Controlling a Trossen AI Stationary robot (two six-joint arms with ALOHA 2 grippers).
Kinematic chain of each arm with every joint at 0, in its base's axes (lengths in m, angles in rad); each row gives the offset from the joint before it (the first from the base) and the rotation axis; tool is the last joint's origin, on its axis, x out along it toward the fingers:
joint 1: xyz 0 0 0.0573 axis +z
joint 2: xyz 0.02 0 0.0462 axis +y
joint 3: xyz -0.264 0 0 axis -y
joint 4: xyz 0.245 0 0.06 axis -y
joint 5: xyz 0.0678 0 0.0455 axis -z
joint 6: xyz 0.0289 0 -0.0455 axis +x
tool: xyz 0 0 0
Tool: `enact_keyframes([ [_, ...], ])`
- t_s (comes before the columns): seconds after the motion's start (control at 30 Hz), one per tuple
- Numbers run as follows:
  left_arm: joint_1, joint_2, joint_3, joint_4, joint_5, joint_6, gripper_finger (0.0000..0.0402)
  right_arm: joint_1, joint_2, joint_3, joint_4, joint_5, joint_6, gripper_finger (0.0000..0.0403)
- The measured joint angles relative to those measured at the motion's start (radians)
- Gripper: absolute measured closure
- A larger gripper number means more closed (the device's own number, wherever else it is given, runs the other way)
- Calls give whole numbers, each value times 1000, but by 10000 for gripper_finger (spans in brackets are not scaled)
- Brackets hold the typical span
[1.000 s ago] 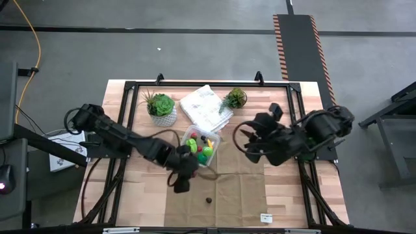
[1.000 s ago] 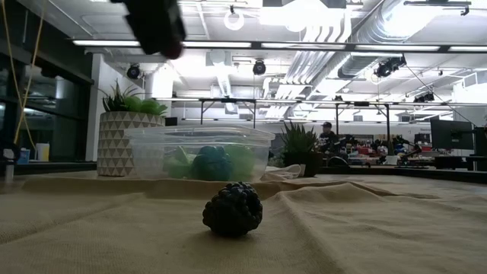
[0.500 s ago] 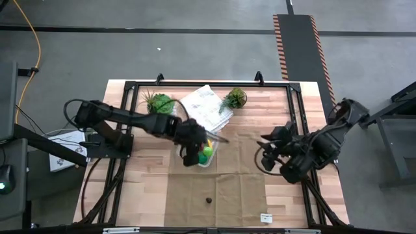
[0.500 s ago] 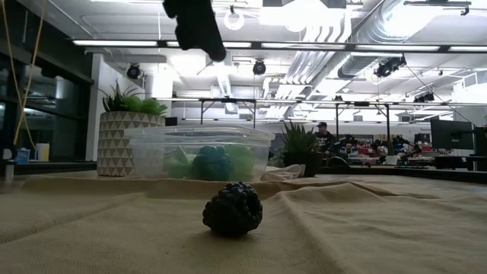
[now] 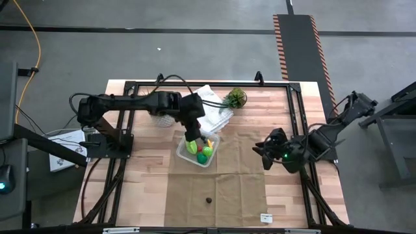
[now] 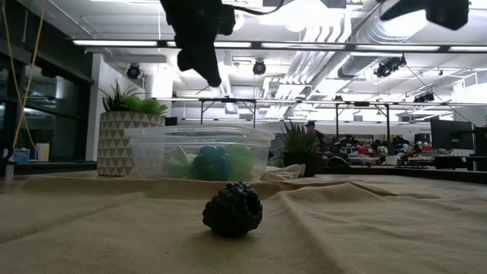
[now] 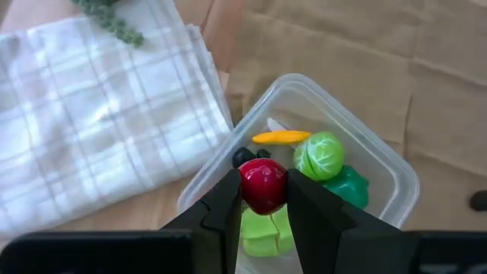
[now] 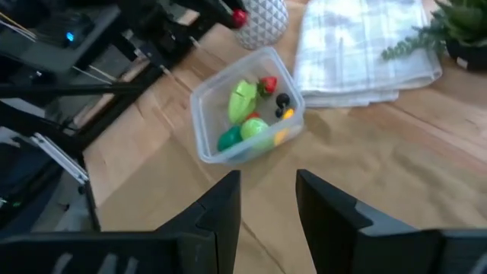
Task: Pick and placing Produce into tupperware
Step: Put the red cherry into transparent bin, then put the blackberry into transparent bin
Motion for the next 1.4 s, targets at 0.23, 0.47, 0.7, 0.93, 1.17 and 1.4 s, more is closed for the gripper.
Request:
enact_keyframes([
  [0.23, -44, 28, -64, 8, 5, 30, 315, -71, 0, -19, 0, -69, -60, 284],
  [0.47, -97, 87, -114, 25, -5, 20, 315, -129, 0, -19, 11, -111, -129, 284],
  [0.7, -131, 144, -115, 70, 1, 15, 313, -160, 0, -19, 54, -148, -186, 284],
  [0.93, -130, 150, -115, 113, 24, 10, 284, -161, 0, -18, 60, -165, -188, 284],
  [1.17, -130, 150, -115, 112, 22, -8, 230, -160, 0, -18, 61, -177, -188, 284],
  [1.4, -147, 150, -75, 97, 244, -7, 228, -160, 0, -18, 89, -250, -241, 284],
])
